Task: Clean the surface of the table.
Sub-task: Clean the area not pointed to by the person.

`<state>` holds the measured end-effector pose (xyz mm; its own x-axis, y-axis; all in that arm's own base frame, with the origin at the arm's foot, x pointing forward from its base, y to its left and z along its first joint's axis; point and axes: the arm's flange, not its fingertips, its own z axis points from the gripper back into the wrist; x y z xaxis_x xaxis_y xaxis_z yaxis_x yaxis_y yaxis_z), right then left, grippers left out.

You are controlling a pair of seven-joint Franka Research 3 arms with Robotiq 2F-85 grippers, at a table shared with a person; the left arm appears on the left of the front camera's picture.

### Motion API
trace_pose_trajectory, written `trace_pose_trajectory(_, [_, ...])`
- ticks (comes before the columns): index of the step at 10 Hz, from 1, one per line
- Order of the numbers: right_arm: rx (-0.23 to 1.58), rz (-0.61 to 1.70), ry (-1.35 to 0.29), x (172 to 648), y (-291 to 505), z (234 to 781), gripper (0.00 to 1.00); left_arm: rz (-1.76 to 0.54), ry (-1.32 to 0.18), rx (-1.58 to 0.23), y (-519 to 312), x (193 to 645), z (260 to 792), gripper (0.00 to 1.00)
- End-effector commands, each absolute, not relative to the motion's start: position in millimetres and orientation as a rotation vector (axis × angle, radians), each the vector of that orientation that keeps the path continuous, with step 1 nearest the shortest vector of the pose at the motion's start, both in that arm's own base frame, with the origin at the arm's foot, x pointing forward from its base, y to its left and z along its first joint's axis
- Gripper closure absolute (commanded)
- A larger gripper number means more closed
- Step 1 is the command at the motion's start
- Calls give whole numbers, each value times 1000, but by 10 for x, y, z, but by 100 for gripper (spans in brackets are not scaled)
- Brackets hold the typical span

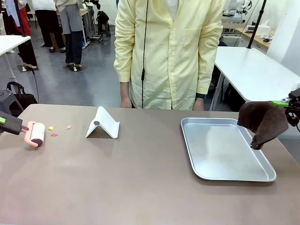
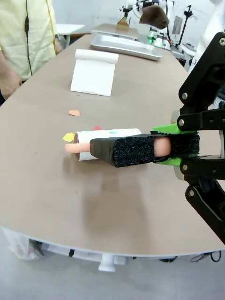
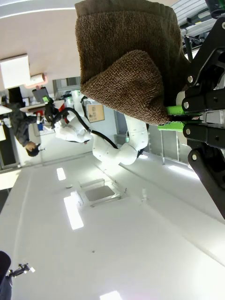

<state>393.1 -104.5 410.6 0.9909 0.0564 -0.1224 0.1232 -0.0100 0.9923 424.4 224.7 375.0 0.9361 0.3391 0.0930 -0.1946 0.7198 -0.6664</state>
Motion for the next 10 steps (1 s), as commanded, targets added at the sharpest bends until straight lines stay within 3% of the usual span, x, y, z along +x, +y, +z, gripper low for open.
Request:
trace_pose_trajectory(1, [1586,-40,147,3917,-1038,4134,95,301,-154,-644,2012,4297,3579,80])
trace_pose_trajectory(10, [1586,-40,147,3917,-1038,4134,95,218,-46,-584,1073,4975,3320,80])
